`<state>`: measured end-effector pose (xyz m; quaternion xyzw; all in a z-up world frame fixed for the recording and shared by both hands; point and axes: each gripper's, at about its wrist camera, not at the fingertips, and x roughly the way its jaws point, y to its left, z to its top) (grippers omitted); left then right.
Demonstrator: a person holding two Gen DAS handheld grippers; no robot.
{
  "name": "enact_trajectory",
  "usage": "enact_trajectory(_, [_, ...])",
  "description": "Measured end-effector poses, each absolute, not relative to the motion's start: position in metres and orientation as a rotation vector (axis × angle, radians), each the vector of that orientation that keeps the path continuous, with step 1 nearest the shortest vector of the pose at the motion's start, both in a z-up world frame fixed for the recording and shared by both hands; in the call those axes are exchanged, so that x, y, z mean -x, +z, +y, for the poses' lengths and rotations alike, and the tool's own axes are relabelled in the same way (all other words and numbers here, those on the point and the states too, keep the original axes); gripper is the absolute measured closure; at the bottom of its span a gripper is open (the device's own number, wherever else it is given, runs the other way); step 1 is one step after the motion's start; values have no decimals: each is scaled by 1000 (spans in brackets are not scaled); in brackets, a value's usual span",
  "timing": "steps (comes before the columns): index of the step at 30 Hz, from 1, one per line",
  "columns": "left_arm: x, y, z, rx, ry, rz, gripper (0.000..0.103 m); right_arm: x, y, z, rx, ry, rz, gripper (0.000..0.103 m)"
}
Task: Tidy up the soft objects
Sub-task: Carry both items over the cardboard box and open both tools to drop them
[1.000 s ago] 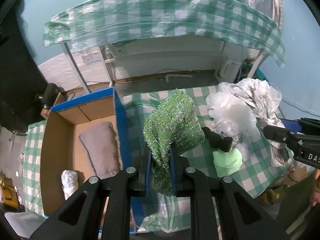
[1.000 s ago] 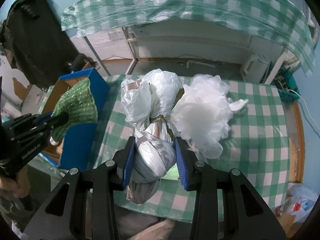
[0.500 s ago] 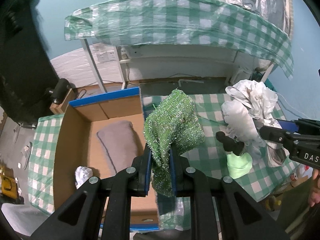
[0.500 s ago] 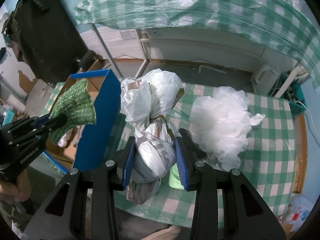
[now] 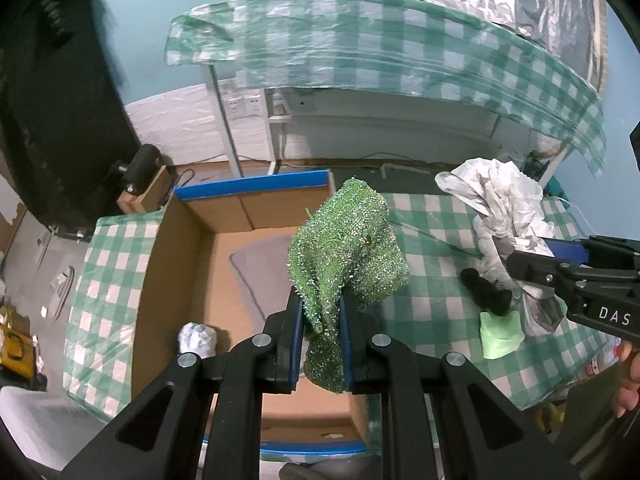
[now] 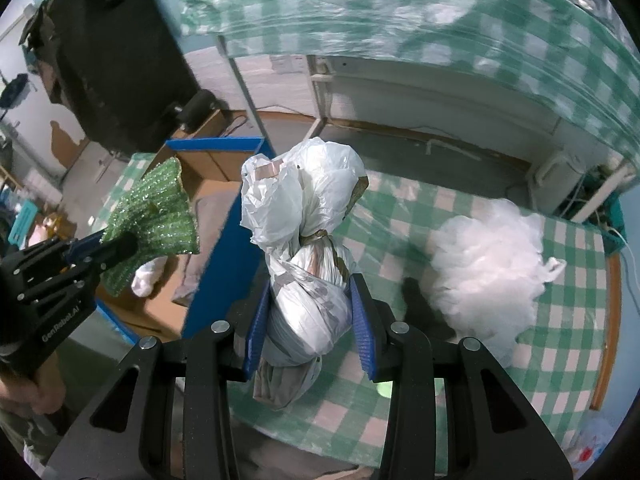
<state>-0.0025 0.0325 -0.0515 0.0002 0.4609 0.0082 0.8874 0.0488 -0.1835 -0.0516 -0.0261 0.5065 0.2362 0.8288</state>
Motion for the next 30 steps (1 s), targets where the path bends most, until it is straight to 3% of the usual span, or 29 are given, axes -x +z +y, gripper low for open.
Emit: enact_trajectory(30, [12,-84,123,119,168,1035,87,-61,-74,-52,166,657,1127,65])
